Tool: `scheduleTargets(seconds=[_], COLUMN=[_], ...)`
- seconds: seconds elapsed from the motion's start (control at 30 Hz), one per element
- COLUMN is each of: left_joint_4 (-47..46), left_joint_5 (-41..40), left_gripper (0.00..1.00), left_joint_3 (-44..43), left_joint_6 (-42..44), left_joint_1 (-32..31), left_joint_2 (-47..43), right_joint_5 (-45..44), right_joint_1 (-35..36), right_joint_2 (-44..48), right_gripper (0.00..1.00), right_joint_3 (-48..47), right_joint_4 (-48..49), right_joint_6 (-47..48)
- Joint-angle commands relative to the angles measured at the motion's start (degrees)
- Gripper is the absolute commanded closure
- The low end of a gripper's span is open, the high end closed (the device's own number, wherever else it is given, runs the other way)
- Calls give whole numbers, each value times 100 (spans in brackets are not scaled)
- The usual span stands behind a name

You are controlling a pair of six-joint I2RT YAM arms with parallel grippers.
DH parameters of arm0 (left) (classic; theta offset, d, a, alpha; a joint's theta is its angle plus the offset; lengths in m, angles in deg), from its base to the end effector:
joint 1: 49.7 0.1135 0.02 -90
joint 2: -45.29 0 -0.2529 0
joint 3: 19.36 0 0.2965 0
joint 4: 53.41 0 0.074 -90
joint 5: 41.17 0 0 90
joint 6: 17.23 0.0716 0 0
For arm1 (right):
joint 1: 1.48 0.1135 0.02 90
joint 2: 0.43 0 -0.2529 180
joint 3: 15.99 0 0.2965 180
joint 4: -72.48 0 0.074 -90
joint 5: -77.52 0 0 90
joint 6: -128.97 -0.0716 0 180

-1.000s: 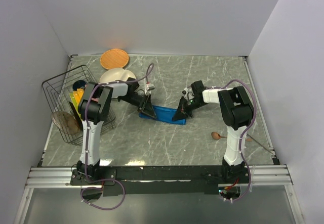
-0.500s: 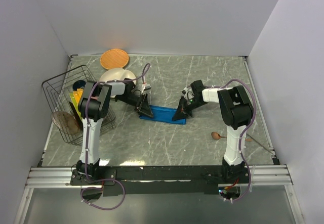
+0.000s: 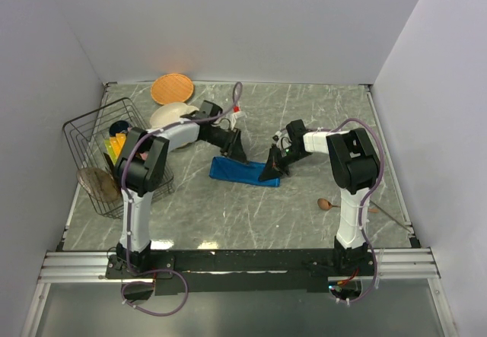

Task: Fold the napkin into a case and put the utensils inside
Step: Smooth out the smaller rectangle-folded napkin at the center of the board.

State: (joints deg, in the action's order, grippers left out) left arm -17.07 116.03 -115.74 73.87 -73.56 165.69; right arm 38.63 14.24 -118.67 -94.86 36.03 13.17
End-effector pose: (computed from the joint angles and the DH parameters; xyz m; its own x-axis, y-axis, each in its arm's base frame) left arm 0.4023 -0.2501 0.1225 -0.7837 0.3548 -0.5098 0.5888 0.1632 -0.7916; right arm 0.3680 0.1615 0.0329 -0.9942 0.0040 0.1079 0.0878 0.6119 0.7860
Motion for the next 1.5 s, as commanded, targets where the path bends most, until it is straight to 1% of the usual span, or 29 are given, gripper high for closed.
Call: scheduleTargets(seconds=[0.0, 0.17, 0.27, 0.3, 0.37, 0.4, 0.5, 0.53, 0.63, 0.73, 0.83, 0.87, 0.97, 1.03, 1.13, 1.17, 1.27, 1.3, 1.33, 1.43, 1.47], left_joint_4=[-1069, -675, -464, -437, -340, -340, -366, -357, -278, -217, -155, -146, -120, -102, 3, 47, 109, 126, 135, 47, 47], left_joint_5=[-163, -601, -725, -778, -779, -779, -796, -796, -787, -805, -822, -831, -814, -831, -840, -831, -814, -796, -787, -779, -770], left_gripper=[74, 87, 92, 93, 94, 94, 94, 94, 95, 95, 95, 95, 95, 95, 95, 95, 95, 95, 95, 95, 95], left_joint_3=[271, 236, 191, 191, 183, 183, 200, 191, 121, 112, 121, 138, 156, 130, 34, 7, -37, -46, -46, -46, -46], left_joint_6=[-1059, -849, -805, -779, -691, -690, -699, -691, -647, -603, -524, -515, -506, -480, -409, -401, -330, -287, -269, -286, -286], left_joint_1=[-102, -49, 12, 4, 4, 13, 4, 4, 4, 13, 13, 13, 39, 57, 74, 83, 92, 92, 92, 74, 74], left_joint_2=[378, 931, 1134, 1144, 1179, 1188, 1179, 1196, 1249, 1267, 1293, 1302, 1337, 1355, 1398, 1433, 1434, 1442, 1425, 1372, 1372], right_joint_5=[-998, -709, -393, -130, 161, 371, 645, 741, 970, 1050, 1103, 990, 926, 892, 743, 725, 716, 803, 812, 760, 690], right_joint_1=[-34, 9, 88, 123, 246, 308, 563, 615, 695, 651, 493, 449, 247, 133, 45, 36, 27, 36, 44, -17, -113], right_joint_2=[-314, -43, 247, 361, 703, 784, 925, 908, 636, 285, 178, 161, -41, -278, -367, -350, -34, 124, 499, 1029, 1074], right_gripper=[93, 91, 85, 79, 74, 70, 64, 63, 61, 60, 57, 56, 50, 47, 42, 39, 36, 36, 36, 40, 43], right_joint_3=[-21, -83, -223, -206, -136, -109, -74, -65, -74, 40, 294, 400, 541, 515, 524, 541, 506, 471, 419, 15, -308], right_joint_4=[-36, -124, -308, -300, -134, -81, 235, 393, 473, 509, 597, 588, 588, 527, 500, 483, 176, -17, -114, -518, -633], right_joint_6=[260, 418, 541, 524, 375, 313, 32, -12, -100, -74, -13, 196, 462, 602, 725, 743, 918, 980, 1129, 1401, 1489])
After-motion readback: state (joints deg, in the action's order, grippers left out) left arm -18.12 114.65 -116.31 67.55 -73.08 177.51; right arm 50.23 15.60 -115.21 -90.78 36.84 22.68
